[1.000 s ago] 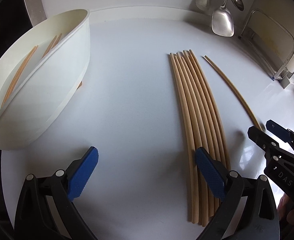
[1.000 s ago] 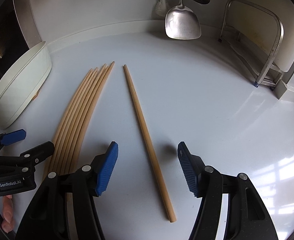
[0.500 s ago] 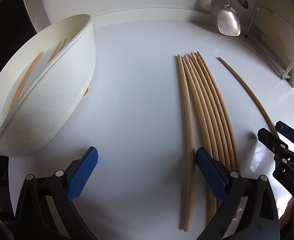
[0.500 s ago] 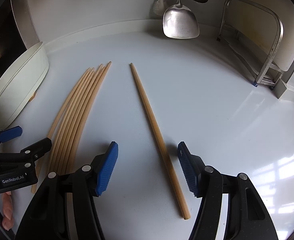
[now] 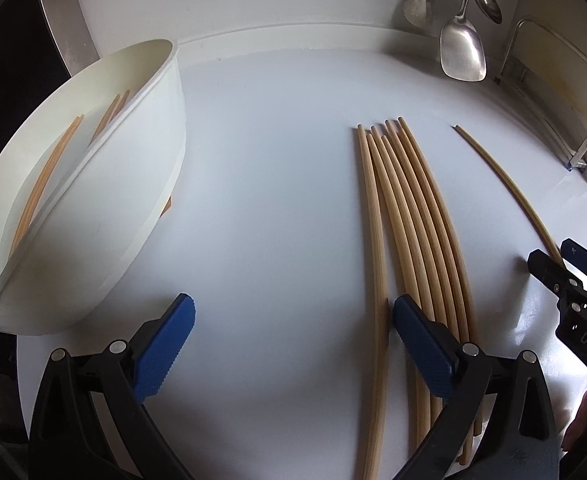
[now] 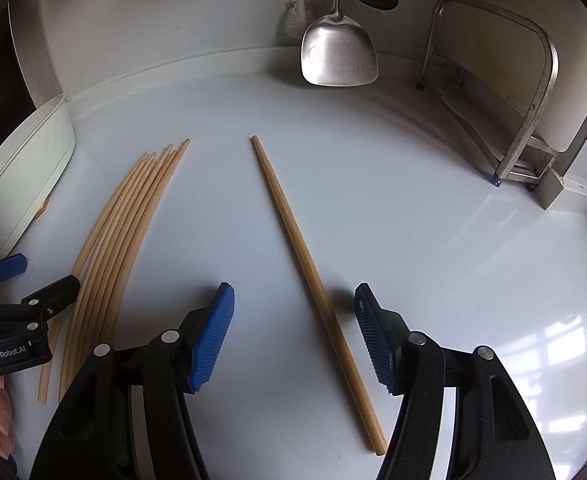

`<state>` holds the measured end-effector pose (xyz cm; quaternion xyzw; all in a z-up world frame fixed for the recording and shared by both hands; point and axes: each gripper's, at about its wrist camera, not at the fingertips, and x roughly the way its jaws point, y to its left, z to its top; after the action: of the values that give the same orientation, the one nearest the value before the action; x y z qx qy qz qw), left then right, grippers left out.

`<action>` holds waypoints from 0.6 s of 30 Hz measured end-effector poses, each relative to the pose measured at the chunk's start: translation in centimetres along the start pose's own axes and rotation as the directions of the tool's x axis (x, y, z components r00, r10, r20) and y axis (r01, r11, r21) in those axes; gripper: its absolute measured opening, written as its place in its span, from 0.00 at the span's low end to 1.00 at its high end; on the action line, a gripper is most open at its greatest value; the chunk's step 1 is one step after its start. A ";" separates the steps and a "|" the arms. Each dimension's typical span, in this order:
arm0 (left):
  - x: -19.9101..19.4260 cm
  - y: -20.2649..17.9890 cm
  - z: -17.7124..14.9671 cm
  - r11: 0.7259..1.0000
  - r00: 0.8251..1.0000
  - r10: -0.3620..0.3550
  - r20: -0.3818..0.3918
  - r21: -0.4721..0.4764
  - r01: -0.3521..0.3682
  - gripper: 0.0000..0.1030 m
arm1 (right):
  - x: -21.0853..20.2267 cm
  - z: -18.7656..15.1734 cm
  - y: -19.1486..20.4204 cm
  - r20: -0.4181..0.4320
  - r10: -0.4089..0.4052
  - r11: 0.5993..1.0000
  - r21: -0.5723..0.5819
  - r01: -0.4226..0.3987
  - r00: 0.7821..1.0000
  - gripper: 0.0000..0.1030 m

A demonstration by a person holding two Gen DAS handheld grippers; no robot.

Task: Organize utensils
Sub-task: 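Close the left tool on one chopstick while the right tool grasps another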

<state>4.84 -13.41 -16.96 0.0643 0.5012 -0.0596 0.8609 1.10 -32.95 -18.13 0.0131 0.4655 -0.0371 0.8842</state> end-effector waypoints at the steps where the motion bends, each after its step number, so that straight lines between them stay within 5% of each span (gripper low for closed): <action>1: 0.0 0.0 0.0 1.000 1.000 0.000 0.003 0.002 0.000 0.93 | 0.1 0.1 -0.2 0.001 0.000 1.000 0.001 0.000 1.000 0.58; 2: -0.1 -0.1 0.0 1.000 1.000 -0.005 0.006 0.003 0.005 0.89 | 0.1 0.2 -0.4 0.002 0.002 1.000 -0.002 -0.002 1.000 0.55; 5: -0.4 -0.4 0.1 1.000 1.000 -0.014 0.012 0.014 0.014 0.75 | -0.1 0.3 -0.6 0.014 -0.010 1.000 -0.016 0.010 1.000 0.17; 13: -1.1 -1.4 -0.3 0.999 0.999 -0.039 0.011 0.033 0.038 0.44 | -0.4 -0.1 0.4 0.012 -0.024 0.997 -0.076 0.024 1.000 0.06; 17: -1.1 -2.1 -0.1 0.996 0.998 -0.063 -0.001 0.060 0.063 0.08 | -0.5 -0.1 0.5 0.007 -0.013 0.998 -0.068 0.014 1.000 0.06; 18: -1.1 -2.3 -0.1 0.996 0.998 -0.058 -0.005 0.069 0.058 0.08 | -0.5 0.0 0.5 0.004 -0.008 0.998 -0.062 0.008 1.000 0.06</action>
<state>3.84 -15.64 -16.14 0.0797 0.5016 -0.1018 0.8554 0.83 -32.42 -17.74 -0.0163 0.4648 -0.0261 0.8849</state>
